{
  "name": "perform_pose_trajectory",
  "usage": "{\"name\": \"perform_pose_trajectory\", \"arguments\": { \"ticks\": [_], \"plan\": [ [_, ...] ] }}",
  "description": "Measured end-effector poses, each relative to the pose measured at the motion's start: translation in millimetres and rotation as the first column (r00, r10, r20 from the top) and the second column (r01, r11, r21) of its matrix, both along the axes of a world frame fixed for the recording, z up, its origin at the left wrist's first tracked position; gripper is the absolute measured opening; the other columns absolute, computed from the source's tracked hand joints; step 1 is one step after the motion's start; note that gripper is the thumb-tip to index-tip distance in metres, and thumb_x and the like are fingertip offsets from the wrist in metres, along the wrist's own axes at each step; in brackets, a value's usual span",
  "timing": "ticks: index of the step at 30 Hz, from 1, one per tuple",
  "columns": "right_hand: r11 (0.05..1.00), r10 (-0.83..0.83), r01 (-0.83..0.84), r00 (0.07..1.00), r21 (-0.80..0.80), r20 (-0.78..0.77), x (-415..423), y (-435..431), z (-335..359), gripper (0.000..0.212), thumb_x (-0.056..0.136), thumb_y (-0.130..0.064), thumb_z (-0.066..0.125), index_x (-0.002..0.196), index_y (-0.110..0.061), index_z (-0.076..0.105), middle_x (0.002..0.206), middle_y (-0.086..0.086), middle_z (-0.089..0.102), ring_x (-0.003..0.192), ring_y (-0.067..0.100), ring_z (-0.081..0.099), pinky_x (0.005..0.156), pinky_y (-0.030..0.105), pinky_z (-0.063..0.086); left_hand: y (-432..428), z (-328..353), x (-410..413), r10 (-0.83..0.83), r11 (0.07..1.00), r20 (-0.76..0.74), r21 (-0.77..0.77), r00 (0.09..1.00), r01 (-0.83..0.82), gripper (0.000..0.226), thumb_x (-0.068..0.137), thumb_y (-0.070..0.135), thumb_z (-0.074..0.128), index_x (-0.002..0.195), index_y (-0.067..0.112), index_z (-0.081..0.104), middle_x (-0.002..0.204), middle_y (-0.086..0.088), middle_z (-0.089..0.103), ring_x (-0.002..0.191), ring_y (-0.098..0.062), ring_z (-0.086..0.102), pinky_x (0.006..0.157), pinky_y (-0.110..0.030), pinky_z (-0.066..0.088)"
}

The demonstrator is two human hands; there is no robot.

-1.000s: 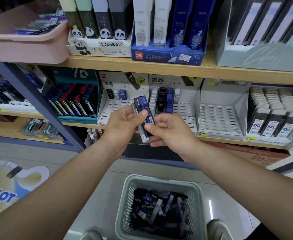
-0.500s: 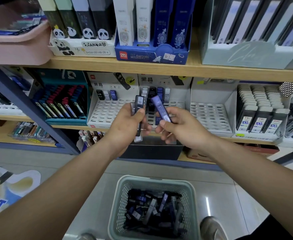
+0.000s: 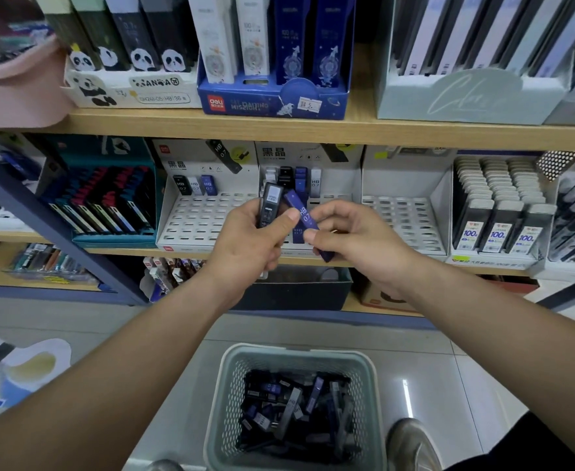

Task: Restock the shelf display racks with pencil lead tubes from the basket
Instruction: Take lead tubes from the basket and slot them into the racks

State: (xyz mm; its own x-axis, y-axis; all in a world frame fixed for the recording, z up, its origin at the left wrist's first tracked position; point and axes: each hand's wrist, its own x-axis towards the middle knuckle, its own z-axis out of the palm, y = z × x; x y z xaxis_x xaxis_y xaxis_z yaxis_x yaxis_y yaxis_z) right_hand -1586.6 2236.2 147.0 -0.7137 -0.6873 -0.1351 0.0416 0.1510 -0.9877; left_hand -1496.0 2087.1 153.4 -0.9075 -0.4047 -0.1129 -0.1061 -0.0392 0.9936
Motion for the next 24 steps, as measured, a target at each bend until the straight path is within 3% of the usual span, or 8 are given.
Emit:
{"name": "perform_pose_trajectory", "arguments": {
  "ticks": [3, 5, 10, 13, 17, 20, 22, 24],
  "plan": [
    [0.999, 0.002, 0.003, 0.996, 0.05, -0.091, -0.6, -2.0, -1.6, 0.028, 0.077, -0.008, 0.082, 0.099, -0.007, 0.063, 0.075, 0.003, 0.068, 0.068, 0.013, 0.065, 0.063, 0.028, 0.057, 3.2, -1.0, -0.6, -0.002, 1.0, 0.018, -0.001, 1.0, 0.002, 0.014, 0.097, 0.015, 0.063, 0.084, 0.016, 0.059, 0.055, 0.002, 0.04, 0.044, -0.013, 0.03, 0.045, -0.027, 0.028],
    [0.998, 0.013, -0.005, 0.993, 0.06, -0.12, -0.4, -4.3, -0.3, 0.032, 0.076, -0.011, 0.083, 0.101, -0.012, 0.063, 0.076, 0.004, 0.069, 0.07, 0.015, 0.068, 0.064, 0.031, 0.059, 2.3, -1.5, -1.7, 0.007, 1.0, 0.033, -0.001, 0.999, -0.007, 0.015, 0.097, 0.013, 0.063, 0.083, 0.016, 0.059, 0.055, 0.001, 0.039, 0.043, -0.013, 0.029, 0.044, -0.026, 0.027],
    [0.994, 0.101, -0.093, 0.979, 0.051, -0.176, -4.9, -5.2, 7.5, 0.053, 0.093, -0.019, 0.068, 0.141, -0.03, 0.048, 0.077, -0.001, 0.067, 0.069, 0.013, 0.07, 0.061, 0.034, 0.059, -4.2, -4.3, -2.6, -0.102, 0.994, 0.102, -0.024, 0.99, 0.105, 0.014, 0.099, 0.018, 0.06, 0.086, 0.015, 0.056, 0.056, 0.004, 0.037, 0.045, -0.011, 0.029, 0.044, -0.025, 0.028],
    [0.99, 0.123, -0.108, 0.973, 0.085, -0.196, -12.0, -2.9, 6.6, 0.044, 0.093, -0.013, 0.067, 0.132, -0.029, 0.054, 0.081, 0.002, 0.063, 0.073, 0.015, 0.071, 0.063, 0.04, 0.062, -7.6, -7.5, -2.9, -0.123, 0.989, 0.143, -0.061, 0.982, 0.132, 0.013, 0.099, 0.023, 0.061, 0.089, 0.015, 0.058, 0.058, 0.004, 0.041, 0.045, -0.011, 0.034, 0.044, -0.025, 0.035],
    [0.984, -0.12, 0.149, 0.958, 0.095, -0.262, -40.2, 5.2, 1.2, 0.033, 0.093, -0.011, 0.067, 0.118, -0.03, 0.057, 0.074, -0.001, 0.068, 0.076, 0.024, 0.071, 0.064, 0.04, 0.062, -16.5, -13.8, -4.1, -0.085, 0.996, 0.233, 0.034, 0.969, 0.079, 0.016, 0.103, 0.023, 0.051, 0.103, 0.008, 0.056, 0.067, -0.002, 0.051, 0.049, -0.014, 0.04, 0.048, -0.03, 0.038],
    [0.936, -0.304, 0.343, 0.899, 0.076, -0.314, -69.7, 1.3, -4.1, 0.026, 0.091, -0.013, 0.071, 0.111, -0.026, 0.061, 0.088, 0.0, 0.07, 0.078, 0.029, 0.071, 0.063, 0.038, 0.062, -25.5, -17.6, 0.6, -0.097, 0.995, 0.256, -0.004, 0.962, 0.101, 0.025, 0.106, 0.018, 0.043, 0.121, 0.001, 0.054, 0.07, 0.0, 0.057, 0.055, -0.014, 0.047, 0.051, -0.029, 0.043],
    [0.901, -0.357, 0.423, 0.849, 0.097, -0.389, -86.9, -7.3, -9.1, 0.019, 0.088, -0.014, 0.075, 0.102, -0.021, 0.063, 0.093, -0.003, 0.065, 0.083, 0.027, 0.07, 0.071, 0.039, 0.061, -29.0, -16.8, 6.6, -0.113, 0.988, 0.254, -0.068, 0.961, 0.135, 0.023, 0.107, 0.017, 0.043, 0.121, 0.003, 0.055, 0.075, 0.0, 0.062, 0.058, -0.012, 0.051, 0.054, -0.027, 0.047],
    [0.881, -0.354, 0.458, 0.804, 0.117, -0.477, -100.3, -15.9, -13.7, 0.021, 0.084, -0.015, 0.078, 0.093, -0.027, 0.063, 0.09, -0.007, 0.064, 0.088, 0.02, 0.066, 0.085, 0.041, 0.057, -33.1, -16.5, 11.5, -0.114, 0.988, 0.249, -0.077, 0.962, 0.137, 0.019, 0.106, 0.017, 0.045, 0.118, 0.009, 0.058, 0.08, -0.001, 0.067, 0.058, -0.01, 0.056, 0.055, -0.024, 0.05]
  ]
}}
